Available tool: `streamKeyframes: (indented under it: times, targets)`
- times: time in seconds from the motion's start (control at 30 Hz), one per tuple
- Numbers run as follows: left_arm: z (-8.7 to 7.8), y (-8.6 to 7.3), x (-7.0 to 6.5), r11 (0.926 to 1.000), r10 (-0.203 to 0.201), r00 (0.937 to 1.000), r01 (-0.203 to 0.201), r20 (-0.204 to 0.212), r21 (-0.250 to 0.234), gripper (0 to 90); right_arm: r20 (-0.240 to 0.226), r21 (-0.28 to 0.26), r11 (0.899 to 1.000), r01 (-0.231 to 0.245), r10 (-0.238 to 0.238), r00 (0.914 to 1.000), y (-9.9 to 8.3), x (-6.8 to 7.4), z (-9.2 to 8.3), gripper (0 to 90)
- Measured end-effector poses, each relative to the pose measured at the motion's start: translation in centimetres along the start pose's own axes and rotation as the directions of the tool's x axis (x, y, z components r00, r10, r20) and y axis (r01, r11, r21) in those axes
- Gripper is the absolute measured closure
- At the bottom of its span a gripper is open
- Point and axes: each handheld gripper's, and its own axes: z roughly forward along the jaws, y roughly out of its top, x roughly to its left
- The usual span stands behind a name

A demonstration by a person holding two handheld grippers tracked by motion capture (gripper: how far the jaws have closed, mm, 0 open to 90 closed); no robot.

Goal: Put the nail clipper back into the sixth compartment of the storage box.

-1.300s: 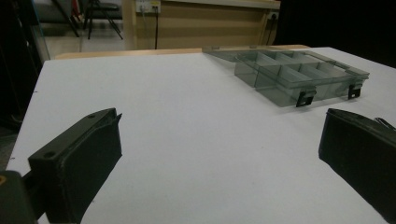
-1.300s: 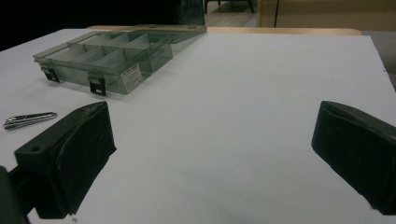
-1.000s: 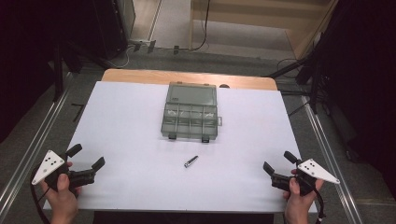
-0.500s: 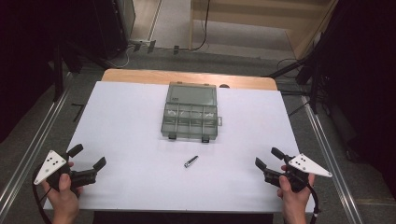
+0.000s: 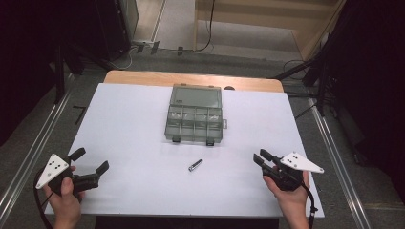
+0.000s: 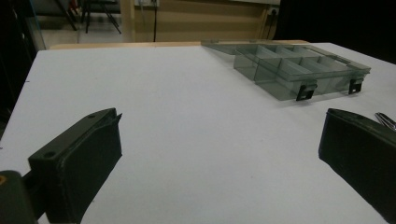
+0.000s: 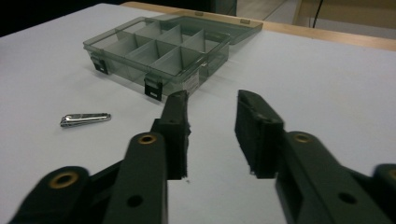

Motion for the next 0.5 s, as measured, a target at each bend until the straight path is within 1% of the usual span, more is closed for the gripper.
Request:
streamKeyframes:
  times: [0.03,0.07,0.1,0.13,0.17,0.2,0.27,0.3,0.37,0.43,0.5]
  targets:
    - [0.0,0.0,0.0,1.0000,0.002,1.0000,-0.002,-0.002,0.003,0.0,-0.021,0.019,1.000,0.003,-0.002,0.9998,0.2,0.1,0.4,79.0]
    - [0.0,0.0,0.0,1.0000,0.002,1.0000,-0.002,-0.002,0.003,0.0,-0.021,0.019,1.000,0.003,-0.002,0.9998,0.2,0.1,0.4,79.0]
    - [0.0,0.0,0.0,1.0000,0.002,1.0000,-0.002,-0.001,0.005,0.0,-0.026,0.026,1.000,-0.001,0.001,0.9997,0.3,0.2,0.6,81.8]
    - [0.0,0.0,0.0,1.0000,0.003,1.0000,-0.003,-0.002,0.007,0.0,-0.039,0.050,0.999,0.000,0.002,0.9993,0.5,0.6,1.0,86.6]
    - [0.0,0.0,0.0,1.0000,0.003,1.0000,-0.003,-0.002,0.007,0.0,-0.046,0.056,0.998,0.005,-0.003,0.9989,0.6,0.8,1.2,89.4]
    - [0.0,0.0,0.0,1.0000,0.003,1.0000,-0.003,-0.002,0.007,0.0,-0.046,0.056,0.998,0.005,-0.003,0.9989,0.6,0.8,1.2,89.4]
    - [0.0,0.0,0.0,1.0000,0.002,1.0000,-0.002,-0.001,0.007,0.0,-0.065,0.080,0.997,0.010,-0.005,0.9979,0.9,1.2,1.7,90.0]
    - [0.0,0.0,0.0,1.0000,0.002,1.0000,-0.002,-0.002,0.008,0.0,-0.080,0.093,0.996,0.005,0.003,0.9968,1.0,1.5,1.9,90.0]
    - [0.0,0.0,0.0,1.0000,0.001,1.0000,-0.001,-0.002,0.006,0.0,-0.095,0.105,0.994,0.024,-0.014,0.9954,1.3,2.1,2.5,90.0]
    - [0.0,0.0,0.0,1.0000,0.002,1.0000,-0.002,-0.001,0.006,0.0,-0.109,0.131,0.991,0.039,-0.024,0.9937,1.5,2.9,3.3,90.0]
    - [0.0,0.0,0.0,1.0000,0.001,1.0000,-0.001,-0.001,0.005,0.0,-0.114,0.138,0.990,0.041,-0.026,0.9932,1.5,3.0,3.6,90.0]
